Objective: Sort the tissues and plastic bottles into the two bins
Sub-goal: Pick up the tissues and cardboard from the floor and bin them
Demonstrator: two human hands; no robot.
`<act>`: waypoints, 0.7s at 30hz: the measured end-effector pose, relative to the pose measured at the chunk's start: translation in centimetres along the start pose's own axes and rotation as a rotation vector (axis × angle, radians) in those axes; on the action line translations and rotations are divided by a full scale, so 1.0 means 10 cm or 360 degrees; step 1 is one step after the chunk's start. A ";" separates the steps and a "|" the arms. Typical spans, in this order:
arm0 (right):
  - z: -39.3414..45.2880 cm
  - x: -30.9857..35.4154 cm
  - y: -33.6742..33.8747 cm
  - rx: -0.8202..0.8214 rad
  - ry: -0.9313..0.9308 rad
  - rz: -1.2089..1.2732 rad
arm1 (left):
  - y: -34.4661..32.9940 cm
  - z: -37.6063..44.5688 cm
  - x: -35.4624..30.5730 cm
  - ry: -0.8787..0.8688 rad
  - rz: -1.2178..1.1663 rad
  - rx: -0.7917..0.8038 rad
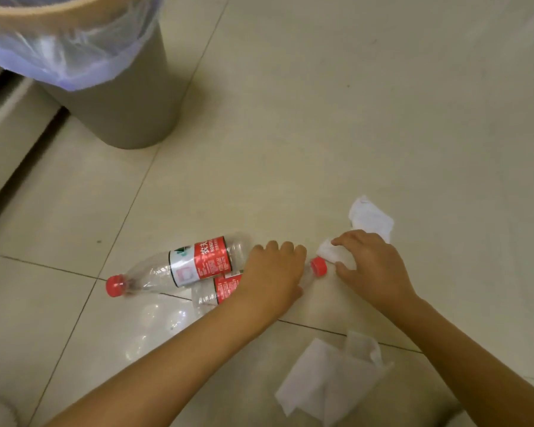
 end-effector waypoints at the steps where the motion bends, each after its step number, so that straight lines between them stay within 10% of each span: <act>1: 0.01 -0.14 -0.07 0.0044 -0.0072 -0.0039 | -0.03 0.04 -0.08 -0.0046 0.0022 -0.0052; 10: 0.19 -0.62 -0.35 0.0202 -0.0255 0.0021 | -0.69 -0.15 -1.12 -0.0519 -0.0085 0.0072; 21: 0.17 -0.42 -0.44 0.0197 -0.0156 0.0200 | -0.71 0.02 -0.88 -0.0602 -0.0208 0.0006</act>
Point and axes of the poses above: each hand's wrist, its own z-axis towards the middle knuckle, its own y-axis out of the back of the hand, x = y × z, the point moved 9 cm from there along z, towards the middle knuckle, and after that the axes turned 1 degree about y, right-handed, at the moved point
